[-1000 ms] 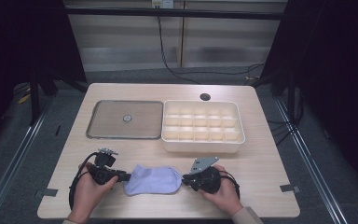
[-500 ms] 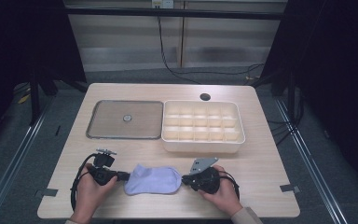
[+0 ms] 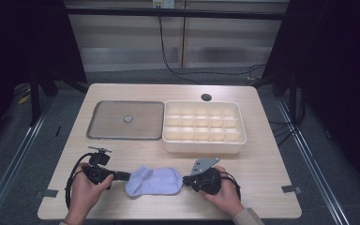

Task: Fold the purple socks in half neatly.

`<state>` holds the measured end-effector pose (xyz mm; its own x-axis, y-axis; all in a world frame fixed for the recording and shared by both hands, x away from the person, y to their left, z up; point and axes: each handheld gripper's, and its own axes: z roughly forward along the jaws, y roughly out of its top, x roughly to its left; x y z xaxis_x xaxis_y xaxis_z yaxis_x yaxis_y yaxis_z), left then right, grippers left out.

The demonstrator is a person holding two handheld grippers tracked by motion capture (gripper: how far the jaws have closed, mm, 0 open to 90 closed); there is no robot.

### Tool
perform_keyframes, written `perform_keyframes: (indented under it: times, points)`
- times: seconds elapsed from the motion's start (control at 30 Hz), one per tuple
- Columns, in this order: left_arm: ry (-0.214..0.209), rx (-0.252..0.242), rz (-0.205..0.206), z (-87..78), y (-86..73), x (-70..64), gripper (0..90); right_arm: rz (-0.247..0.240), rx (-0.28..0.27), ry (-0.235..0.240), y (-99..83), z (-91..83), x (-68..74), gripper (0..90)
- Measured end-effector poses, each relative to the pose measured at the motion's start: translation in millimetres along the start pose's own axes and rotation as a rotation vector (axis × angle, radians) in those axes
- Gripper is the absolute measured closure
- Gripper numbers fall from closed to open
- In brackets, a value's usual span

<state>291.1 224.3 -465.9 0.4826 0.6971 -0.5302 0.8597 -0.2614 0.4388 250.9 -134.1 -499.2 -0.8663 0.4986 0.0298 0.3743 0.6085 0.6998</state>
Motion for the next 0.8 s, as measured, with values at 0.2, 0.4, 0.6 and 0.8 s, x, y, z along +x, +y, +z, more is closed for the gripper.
perform_keyframes:
  times: [0.2,0.4,0.6,0.8]
  points:
    - [-0.034,-0.008,-0.016,-3.9,1.6,-5.8,82.4,-0.001,-0.005,0.008,-0.2,0.7,-0.2,84.9]
    - [-0.055,0.008,-0.009,-4.8,2.7,-9.7,82.8,-0.004,-0.01,0.005,0.6,1.7,0.1,85.3]
    - [-0.06,0.005,-0.021,-5.1,4.0,-15.9,83.2,-0.007,-0.012,0.018,2.3,3.9,1.6,86.5]
    - [-0.05,0.009,-0.017,-7.5,4.6,-16.6,83.3,-0.01,-0.006,0.019,4.1,5.1,4.3,86.5]
